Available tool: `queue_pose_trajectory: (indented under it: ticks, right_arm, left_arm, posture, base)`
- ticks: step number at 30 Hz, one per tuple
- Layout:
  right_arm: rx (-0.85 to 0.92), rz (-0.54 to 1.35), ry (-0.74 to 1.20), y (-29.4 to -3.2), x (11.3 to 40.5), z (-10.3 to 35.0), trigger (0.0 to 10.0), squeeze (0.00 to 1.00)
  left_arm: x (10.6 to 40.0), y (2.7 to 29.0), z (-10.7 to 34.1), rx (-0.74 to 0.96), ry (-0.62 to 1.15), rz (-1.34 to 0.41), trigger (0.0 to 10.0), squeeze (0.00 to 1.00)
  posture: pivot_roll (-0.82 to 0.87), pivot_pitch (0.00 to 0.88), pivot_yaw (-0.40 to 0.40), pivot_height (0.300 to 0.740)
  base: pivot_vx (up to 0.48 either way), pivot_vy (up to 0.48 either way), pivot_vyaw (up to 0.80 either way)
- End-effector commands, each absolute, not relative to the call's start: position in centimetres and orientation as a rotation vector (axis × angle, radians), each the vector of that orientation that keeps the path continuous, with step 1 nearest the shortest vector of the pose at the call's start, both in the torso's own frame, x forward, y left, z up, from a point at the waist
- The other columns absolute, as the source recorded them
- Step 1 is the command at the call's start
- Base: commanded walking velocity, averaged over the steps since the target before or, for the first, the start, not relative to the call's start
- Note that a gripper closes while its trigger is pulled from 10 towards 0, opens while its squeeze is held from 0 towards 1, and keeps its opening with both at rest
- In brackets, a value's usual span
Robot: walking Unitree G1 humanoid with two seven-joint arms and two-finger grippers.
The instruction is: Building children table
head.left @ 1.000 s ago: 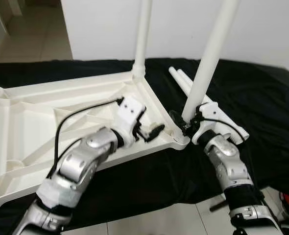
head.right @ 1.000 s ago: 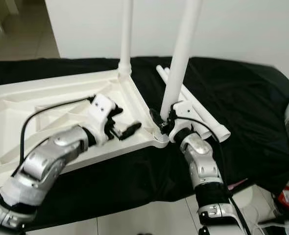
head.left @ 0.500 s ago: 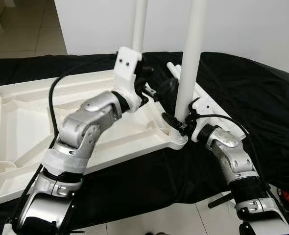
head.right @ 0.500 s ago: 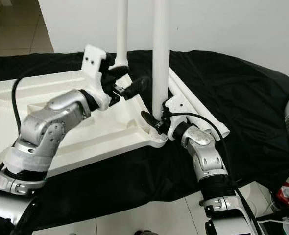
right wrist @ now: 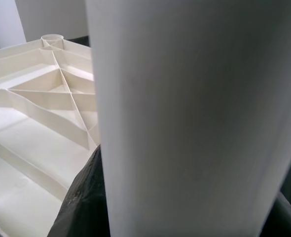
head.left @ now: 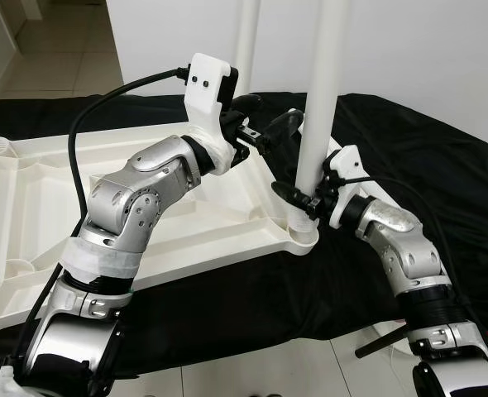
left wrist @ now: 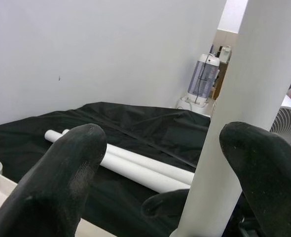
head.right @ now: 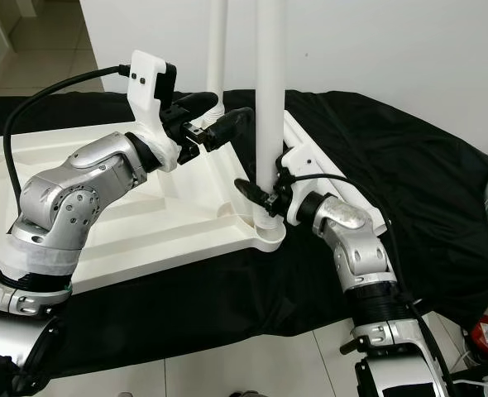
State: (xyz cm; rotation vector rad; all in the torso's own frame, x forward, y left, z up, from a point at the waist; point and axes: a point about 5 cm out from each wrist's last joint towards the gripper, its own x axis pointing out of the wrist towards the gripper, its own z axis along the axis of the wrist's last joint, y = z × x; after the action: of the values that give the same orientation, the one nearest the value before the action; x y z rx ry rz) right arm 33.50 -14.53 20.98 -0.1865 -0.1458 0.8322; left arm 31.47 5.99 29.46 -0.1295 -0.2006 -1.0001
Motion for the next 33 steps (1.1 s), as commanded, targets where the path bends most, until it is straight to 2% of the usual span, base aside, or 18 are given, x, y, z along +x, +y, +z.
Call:
queue_pose_trajectory:
  ticks: [1,17,33]
  right_arm:
    - [-0.18,0.822,-0.167,-15.0,33.6,21.6,10.0,0.0]
    - [-0.15,0.802,-0.138,-15.0,34.1,21.0,10.0,0.0]
    - [-0.207,0.857,-0.109,-13.2,34.5,20.3,10.0,0.0]
  left_arm:
    - [29.9,5.0,29.9,-0.089,-0.228,-1.323,10.0,0.0]
    - [28.5,5.2,30.1,-0.053,-0.259,-1.461,10.0,0.0]
    - [28.4,2.8,32.2,-0.079,-0.3,-1.511,10.0,0.0]
  posture:
    - [0.06,0.026,-0.057,0.74]
    - [0.06,0.004,-0.058,0.74]
    - [0.06,0.0,-0.052,0.74]
  base:
    - [0.0,0.0,0.0]
    - [0.0,0.0,0.0]
    - [0.0,0.0,0.0]
